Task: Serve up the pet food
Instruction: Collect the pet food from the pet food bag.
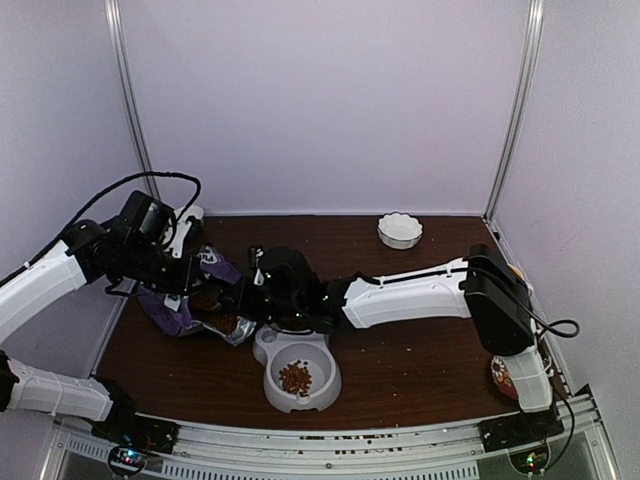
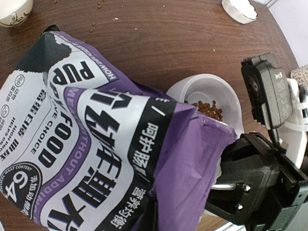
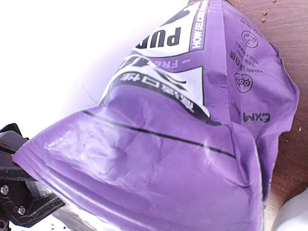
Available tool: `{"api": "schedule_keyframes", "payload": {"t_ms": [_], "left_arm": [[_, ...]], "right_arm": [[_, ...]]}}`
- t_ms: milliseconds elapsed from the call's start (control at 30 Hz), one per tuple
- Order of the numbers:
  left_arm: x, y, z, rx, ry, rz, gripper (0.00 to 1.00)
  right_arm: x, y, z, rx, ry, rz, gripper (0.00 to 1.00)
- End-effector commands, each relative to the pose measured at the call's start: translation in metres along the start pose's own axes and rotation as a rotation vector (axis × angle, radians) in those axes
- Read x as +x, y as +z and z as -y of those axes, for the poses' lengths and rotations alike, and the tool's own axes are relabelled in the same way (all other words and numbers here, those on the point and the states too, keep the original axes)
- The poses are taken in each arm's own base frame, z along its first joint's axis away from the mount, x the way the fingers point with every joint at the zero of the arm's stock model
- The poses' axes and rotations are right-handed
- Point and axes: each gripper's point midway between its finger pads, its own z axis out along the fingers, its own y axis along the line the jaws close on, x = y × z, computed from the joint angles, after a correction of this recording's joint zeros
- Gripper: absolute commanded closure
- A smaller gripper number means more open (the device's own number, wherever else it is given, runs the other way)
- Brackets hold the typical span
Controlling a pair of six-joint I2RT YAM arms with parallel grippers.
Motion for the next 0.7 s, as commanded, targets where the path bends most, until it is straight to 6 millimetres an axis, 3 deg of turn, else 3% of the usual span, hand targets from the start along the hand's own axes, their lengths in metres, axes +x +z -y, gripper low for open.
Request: {"api": "schedule_keyframes", "payload": {"t_ms": [0, 667], "left_arm": [[-0.021, -0.015, 0.017, 0.076, 0.004, 0.104, 1.00], [-0.019, -0.017, 0.010, 0.040, 0.001, 0.114, 1.00]], "right_arm": [[-0.026, -0.019, -0.032, -0.065, -0.018, 0.071, 1.00], [-0.041, -0.046, -0.039, -0.077, -0.032, 0.108, 1.00]]}}
